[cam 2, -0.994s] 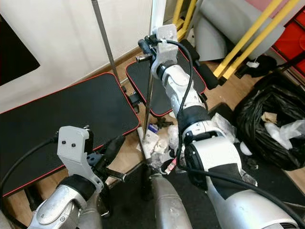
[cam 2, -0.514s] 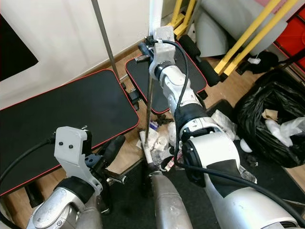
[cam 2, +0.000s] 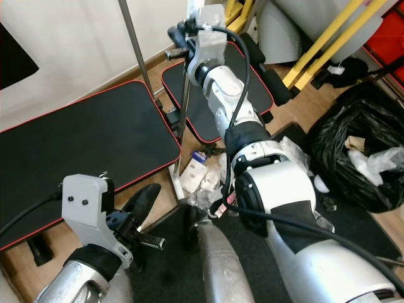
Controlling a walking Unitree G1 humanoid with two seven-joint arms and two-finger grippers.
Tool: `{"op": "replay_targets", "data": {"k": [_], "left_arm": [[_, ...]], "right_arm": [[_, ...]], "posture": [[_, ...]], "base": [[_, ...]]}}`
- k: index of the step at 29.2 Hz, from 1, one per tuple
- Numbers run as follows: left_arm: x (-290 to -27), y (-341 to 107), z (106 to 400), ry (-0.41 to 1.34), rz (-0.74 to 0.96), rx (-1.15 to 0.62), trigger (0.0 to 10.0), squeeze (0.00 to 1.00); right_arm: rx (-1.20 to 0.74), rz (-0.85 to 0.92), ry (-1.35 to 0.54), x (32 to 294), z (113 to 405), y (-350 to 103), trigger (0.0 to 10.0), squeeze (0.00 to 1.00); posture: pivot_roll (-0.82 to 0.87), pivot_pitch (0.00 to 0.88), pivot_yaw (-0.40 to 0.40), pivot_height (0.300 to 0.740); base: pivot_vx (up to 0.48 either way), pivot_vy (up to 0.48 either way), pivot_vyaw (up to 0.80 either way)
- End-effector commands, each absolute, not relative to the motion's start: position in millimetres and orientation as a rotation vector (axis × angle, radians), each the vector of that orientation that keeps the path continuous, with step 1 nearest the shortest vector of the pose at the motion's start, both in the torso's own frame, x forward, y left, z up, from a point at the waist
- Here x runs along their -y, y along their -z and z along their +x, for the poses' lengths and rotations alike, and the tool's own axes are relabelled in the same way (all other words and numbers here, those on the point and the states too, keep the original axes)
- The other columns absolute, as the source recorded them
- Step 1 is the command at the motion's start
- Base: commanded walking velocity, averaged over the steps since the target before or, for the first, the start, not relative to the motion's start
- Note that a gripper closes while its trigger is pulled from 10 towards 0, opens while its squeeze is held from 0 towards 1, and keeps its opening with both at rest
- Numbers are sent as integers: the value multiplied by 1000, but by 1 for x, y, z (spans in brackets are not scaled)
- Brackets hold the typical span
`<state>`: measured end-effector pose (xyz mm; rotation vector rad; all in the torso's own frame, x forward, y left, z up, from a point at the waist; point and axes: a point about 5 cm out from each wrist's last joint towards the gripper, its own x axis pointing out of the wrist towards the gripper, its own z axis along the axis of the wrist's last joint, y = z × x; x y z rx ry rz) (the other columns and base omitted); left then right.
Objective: Sweep floor
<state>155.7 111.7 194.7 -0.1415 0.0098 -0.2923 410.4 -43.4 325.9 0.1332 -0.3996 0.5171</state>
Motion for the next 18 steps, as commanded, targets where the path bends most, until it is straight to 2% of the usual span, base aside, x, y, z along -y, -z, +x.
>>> {"op": "replay_targets", "data": {"k": [1,7,8,9,10,11,18], "left_arm": [[-107,-194,150,307,-169,-9,10000,0],[-104,-194,144,309,-184,7,10000,0],[-104,-193,144,308,-184,6,10000,0],[-104,-193,144,308,-184,6,10000,0],[-105,-193,143,306,-184,6,10000,0],[-105,-193,142,303,-185,6,10000,0],[-105,-193,142,300,-183,5,10000,0]], "right_arm": [[453,115,-487,49,410,-339,10000,27],[448,56,-408,59,414,-341,10000,39],[442,50,-397,61,414,-339,10000,90],[442,50,-397,61,414,-339,10000,90],[437,47,-385,63,415,-337,10000,875],[431,50,-373,65,416,-335,10000,1000],[389,50,-358,68,418,-326,10000,1000]], "posture": [[-9,570,-276,740],[-1,599,-275,740],[1,601,-274,740],[1,601,-274,740],[2,602,-272,740],[2,603,-269,740],[-1,598,-264,740]], "base": [[0,0,0],[0,0,0],[0,0,0],[0,0,0],[0,0,0],[0,0,0],[0,0,0]]}}
